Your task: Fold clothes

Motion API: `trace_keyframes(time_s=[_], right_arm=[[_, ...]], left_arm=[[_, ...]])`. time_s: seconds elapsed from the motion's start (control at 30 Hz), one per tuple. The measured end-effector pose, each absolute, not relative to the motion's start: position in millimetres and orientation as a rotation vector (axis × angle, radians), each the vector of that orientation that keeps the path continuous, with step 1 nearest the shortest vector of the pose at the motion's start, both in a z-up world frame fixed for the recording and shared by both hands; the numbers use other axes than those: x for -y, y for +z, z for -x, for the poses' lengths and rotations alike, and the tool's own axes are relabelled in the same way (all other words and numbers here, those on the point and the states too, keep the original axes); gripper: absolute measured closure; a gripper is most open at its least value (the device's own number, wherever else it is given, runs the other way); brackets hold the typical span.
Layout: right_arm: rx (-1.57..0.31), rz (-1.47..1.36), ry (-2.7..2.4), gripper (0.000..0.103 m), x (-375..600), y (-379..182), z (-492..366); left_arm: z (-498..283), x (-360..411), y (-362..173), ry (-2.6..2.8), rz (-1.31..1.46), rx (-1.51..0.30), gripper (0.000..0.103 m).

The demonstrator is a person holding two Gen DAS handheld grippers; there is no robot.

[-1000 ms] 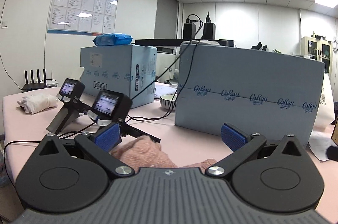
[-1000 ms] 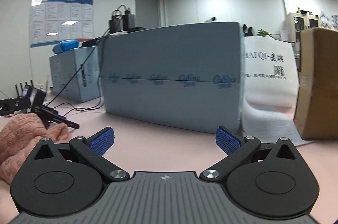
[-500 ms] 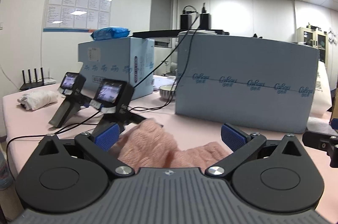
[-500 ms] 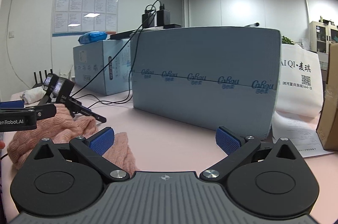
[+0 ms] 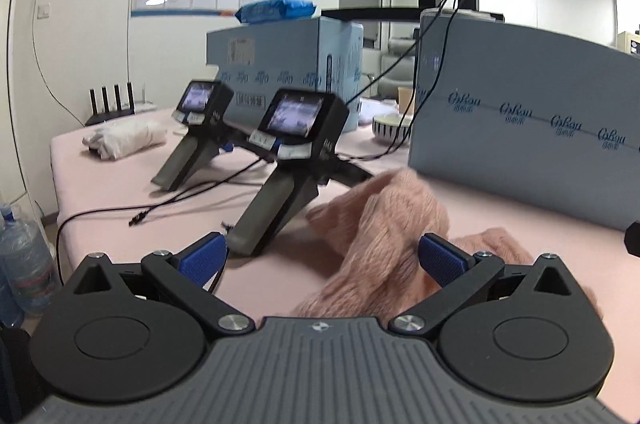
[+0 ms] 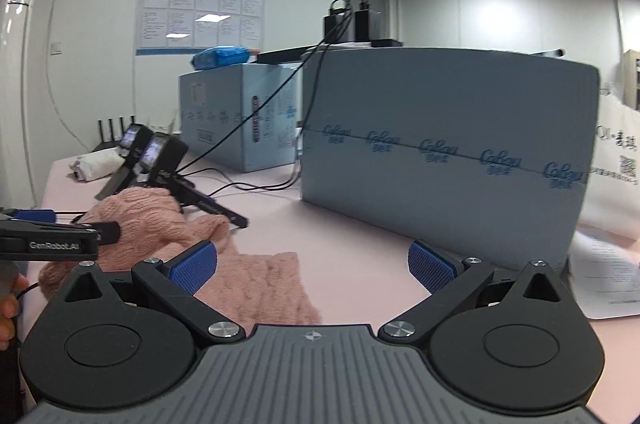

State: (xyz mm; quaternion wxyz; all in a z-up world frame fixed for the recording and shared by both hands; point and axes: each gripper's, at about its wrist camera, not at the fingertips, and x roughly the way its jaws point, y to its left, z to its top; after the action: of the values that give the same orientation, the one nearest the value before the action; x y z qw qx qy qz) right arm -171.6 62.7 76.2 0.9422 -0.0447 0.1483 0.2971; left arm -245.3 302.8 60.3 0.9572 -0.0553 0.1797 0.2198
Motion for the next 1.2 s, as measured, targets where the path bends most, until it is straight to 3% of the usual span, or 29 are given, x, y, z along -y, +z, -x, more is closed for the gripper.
trace_keyframes(time_s=[0.2,0.4,0.5,0.57,0.77,0.8,0.93,1.2], right_arm=[[-0.386,0.112,0.584,0.002,-72.8,54.1,155.8],[-0.502,0.091,0.605,0.016,-79.1,31.6,135.6],[-0.554,0.087,0.621,0.028,-83.7,21.1,129.1],[-0.589,0.087,0.629,0.040,-85.5,15.7,125.5],[-0.607,0.109,0.638,0.064,-87.2,11.3,126.8],[-0.612,0.109,0.641,0.072,-87.4,10.9,127.3],[-0.621,0.114,0.648,0.083,-87.6,9.1,129.9],[-0.566,0.089,0.628,0.093,-66.6,22.7,144.3]], left_arm=[[248.8,-304.6,48.9,0.452,0.087,-0.393,0.000],[247.3,-309.5,38.5,0.348,0.132,-0.445,0.002],[244.9,-308.8,35.1,0.323,0.145,-0.454,0.022],[243.0,-307.3,33.3,0.325,0.133,-0.465,0.042],[245.5,-300.0,29.9,0.314,0.099,-0.453,0.076],[246.3,-298.6,29.4,0.311,0.093,-0.449,0.077],[249.3,-293.8,28.2,0.301,0.072,-0.436,0.085],[251.5,-287.9,39.1,0.317,0.069,-0.437,0.089]])
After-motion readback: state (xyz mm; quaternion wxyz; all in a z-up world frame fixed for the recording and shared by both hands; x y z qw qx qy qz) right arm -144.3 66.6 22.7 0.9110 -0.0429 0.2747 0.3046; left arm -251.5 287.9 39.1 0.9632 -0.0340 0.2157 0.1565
